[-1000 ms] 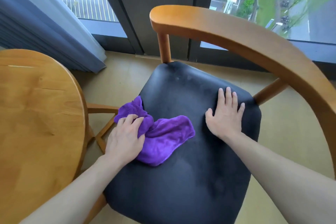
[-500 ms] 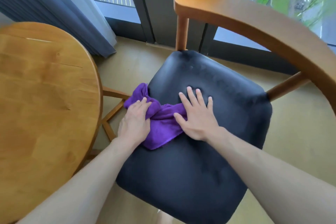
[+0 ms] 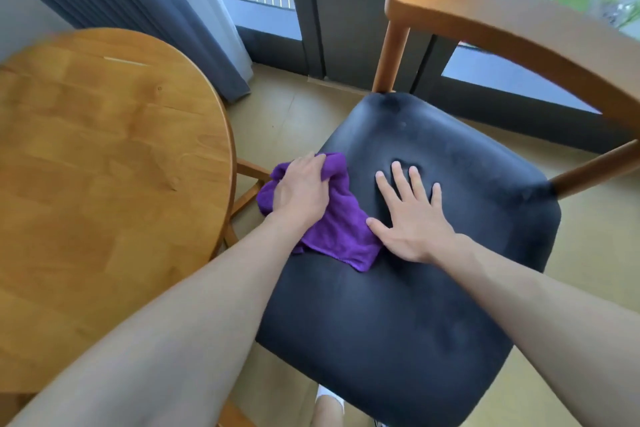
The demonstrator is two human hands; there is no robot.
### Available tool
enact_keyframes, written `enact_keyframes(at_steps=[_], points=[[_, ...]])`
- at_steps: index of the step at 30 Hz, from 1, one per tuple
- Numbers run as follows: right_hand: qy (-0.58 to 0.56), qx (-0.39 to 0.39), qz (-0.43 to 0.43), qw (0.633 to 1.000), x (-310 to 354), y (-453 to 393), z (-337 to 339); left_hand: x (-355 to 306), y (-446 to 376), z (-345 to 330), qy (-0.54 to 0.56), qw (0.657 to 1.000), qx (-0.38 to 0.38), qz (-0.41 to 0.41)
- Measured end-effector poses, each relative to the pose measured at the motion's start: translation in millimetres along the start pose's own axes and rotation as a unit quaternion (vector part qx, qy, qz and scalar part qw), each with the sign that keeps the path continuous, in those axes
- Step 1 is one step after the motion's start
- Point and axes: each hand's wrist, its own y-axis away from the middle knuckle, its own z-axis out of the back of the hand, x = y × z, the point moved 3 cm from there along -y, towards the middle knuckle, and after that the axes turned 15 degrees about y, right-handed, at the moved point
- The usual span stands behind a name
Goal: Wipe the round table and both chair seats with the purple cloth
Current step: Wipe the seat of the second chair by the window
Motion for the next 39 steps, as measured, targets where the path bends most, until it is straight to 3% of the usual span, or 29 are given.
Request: enact_keyframes(at_steps=[9,13,16,20,22,25,28,34,36,39], points=[[0.019,0.009,-0.002,1.0,2,-1,5,52,106,9,-0.115,0.985,0.043,0.12],[0.021,0.033,0.001,0.999,-1,-2,8,41,115,12,-0.226,0.95,0.137,0.166],[0.019,0.037,0.004,0.999,-3,-3,8,29,114,17,-0.198,0.951,0.144,0.189],[0.02,0.041,0.011,0.999,-7,-5,5,24,94,33,-0.106,0.979,0.002,0.171],[0.02,0.04,0.012,0.999,-9,-6,3,20,78,29,-0.033,0.991,-0.026,0.125],[0.02,0.03,0.016,0.999,-11,-7,-3,21,75,7,-0.053,0.995,0.023,0.085],[0.021,0.031,0.017,0.999,-10,-6,-5,27,85,-5,-0.185,0.973,0.054,0.128],[0.009,0.066,0.018,0.998,-12,-4,12,47,154,-1,-0.294,0.915,0.149,0.233],[0.0,0.08,0.016,0.997,-13,-3,15,52,168,-4,-0.279,0.906,0.181,0.263],[-0.002,0.078,0.015,0.997,-17,-6,15,50,154,10,-0.164,0.931,0.144,0.291]])
